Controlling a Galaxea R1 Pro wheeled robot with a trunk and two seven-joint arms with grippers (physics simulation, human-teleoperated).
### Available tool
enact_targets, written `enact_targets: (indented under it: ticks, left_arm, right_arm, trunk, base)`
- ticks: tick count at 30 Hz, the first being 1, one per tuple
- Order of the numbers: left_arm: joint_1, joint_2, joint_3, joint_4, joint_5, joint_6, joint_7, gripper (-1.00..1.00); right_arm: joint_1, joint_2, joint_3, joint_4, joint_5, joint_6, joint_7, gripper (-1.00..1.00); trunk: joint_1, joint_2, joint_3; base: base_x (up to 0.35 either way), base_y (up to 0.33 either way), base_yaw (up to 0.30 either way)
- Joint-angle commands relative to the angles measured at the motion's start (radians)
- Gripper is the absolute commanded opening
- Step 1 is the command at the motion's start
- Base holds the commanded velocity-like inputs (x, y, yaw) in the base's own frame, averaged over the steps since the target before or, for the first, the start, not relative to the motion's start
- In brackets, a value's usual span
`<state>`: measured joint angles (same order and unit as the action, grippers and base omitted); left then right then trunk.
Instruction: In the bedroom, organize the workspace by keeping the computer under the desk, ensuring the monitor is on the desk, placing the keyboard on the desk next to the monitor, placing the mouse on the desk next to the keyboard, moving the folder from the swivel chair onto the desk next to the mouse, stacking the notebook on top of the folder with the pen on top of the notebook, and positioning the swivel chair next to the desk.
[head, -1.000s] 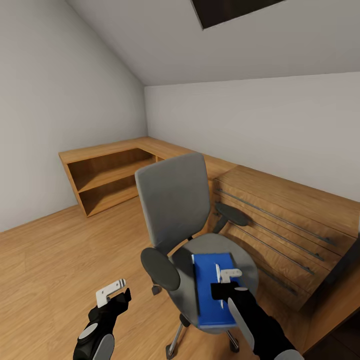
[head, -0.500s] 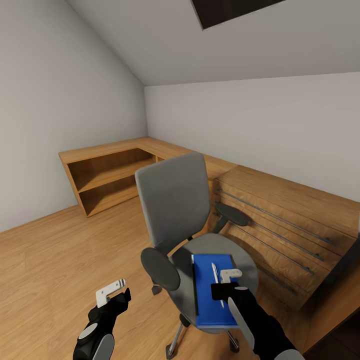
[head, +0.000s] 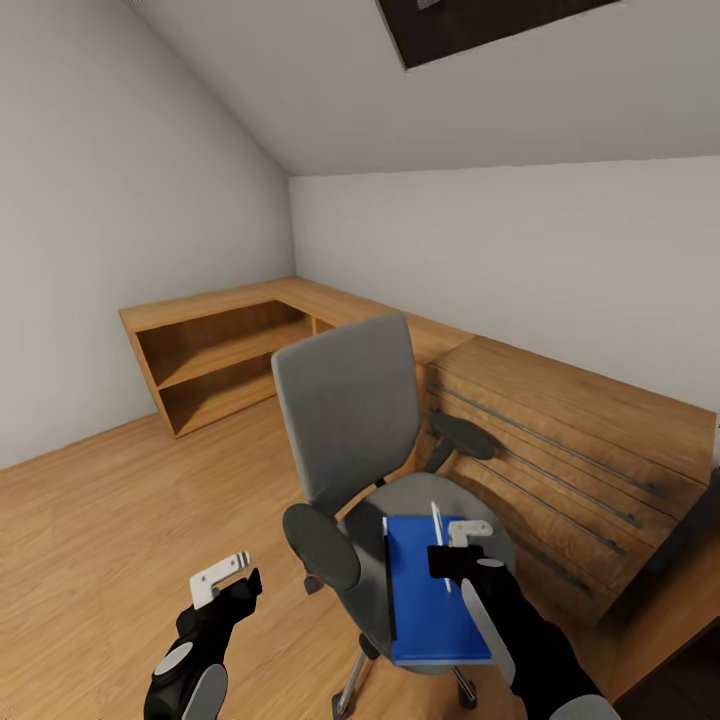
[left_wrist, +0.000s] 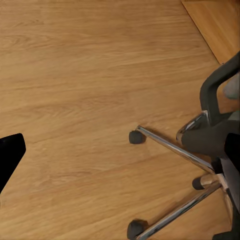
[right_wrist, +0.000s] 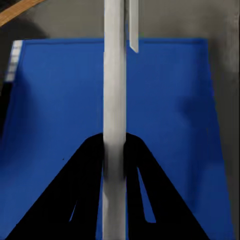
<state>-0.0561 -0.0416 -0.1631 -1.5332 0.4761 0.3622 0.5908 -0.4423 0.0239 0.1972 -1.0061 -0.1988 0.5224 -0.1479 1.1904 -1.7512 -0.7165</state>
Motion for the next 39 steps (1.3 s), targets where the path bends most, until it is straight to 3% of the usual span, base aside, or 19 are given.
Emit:
enact_targets:
  ticks: [1,3,7,11,16,19,24,25,30,39]
  left_arm:
    - [-0.001,0.0,-0.001,-0.002,0.007,0.003,0.007,1.0]
    - [-0.001,0.0,-0.001,-0.004,0.007,0.003,0.007,1.0]
    - [-0.001,0.0,-0.002,-0.007,0.007,0.002,0.007,1.0]
    - [0.03,0.0,-0.01,-0.064,0.004,0.0,0.006,1.0]
    - [0.068,0.002,-0.089,-0.085,0.002,-0.02,0.007,1.0]
    - [0.071,0.002,-0.108,-0.086,0.0,-0.015,0.007,1.0]
    - [0.071,0.003,-0.141,-0.086,0.0,-0.011,0.007,1.0]
    - [0.071,0.003,-0.223,-0.083,-0.003,-0.007,0.009,1.0]
    - [0.071,0.003,-0.238,-0.081,-0.002,-0.006,0.009,1.0]
    - [0.071,0.003,-0.241,-0.074,-0.001,0.008,0.008,1.0]
  right_arm:
    - [0.0,-0.001,0.001,-0.025,-0.012,0.004,-0.031,-1.0]
    - [0.002,-0.004,-0.001,-0.071,-0.011,0.005,-0.074,-1.0]
    - [0.007,-0.012,-0.003,-0.141,-0.014,0.007,-0.091,-1.0]
    - [0.064,-0.033,-0.012,-0.301,-0.016,0.029,-0.098,-1.0]
    - [0.119,-0.04,-0.074,-0.454,-0.016,0.087,-0.099,-1.0]
    - [0.138,-0.041,-0.106,-0.518,-0.016,0.099,-0.099,-1.0]
    - [0.141,-0.041,-0.112,-0.528,-0.016,0.099,-0.099,-1.0]
    - [0.142,-0.04,-0.217,-0.531,-0.017,0.099,-0.099,-1.0]
    - [0.142,-0.039,-0.263,-0.533,-0.017,0.1,-0.099,-1.0]
    - [0.142,-0.038,-0.275,-0.534,-0.016,0.099,-0.099,-1.0]
  trunk:
    - [-0.004,0.007,0.002]
    - [-0.012,0.021,0.008]
    - [-0.027,0.049,0.021]
    - [-0.043,0.077,0.034]
    - [-0.062,0.112,0.049]
    - [-0.073,0.133,0.059]
    - [-0.092,0.168,0.074]
    - [-0.096,0.175,0.078]
    - [-0.115,0.21,0.094]
    - [-0.146,0.266,0.12]
  base:
    - [-0.169,0.0,0.0]
    - [-0.256,0.0,0.0]
    - [-0.314,0.0,0.0]
    - [-0.333,0.0,0.0]
    - [-0.338,0.0,0.0]
    - [-0.307,0.0,0.0]
    - [-0.11,0.0,0.0]
    - [-0.003,0.0,-0.128]
    - [-0.001,0.0,-0.195]
    - [0.0,0.0,-0.04]
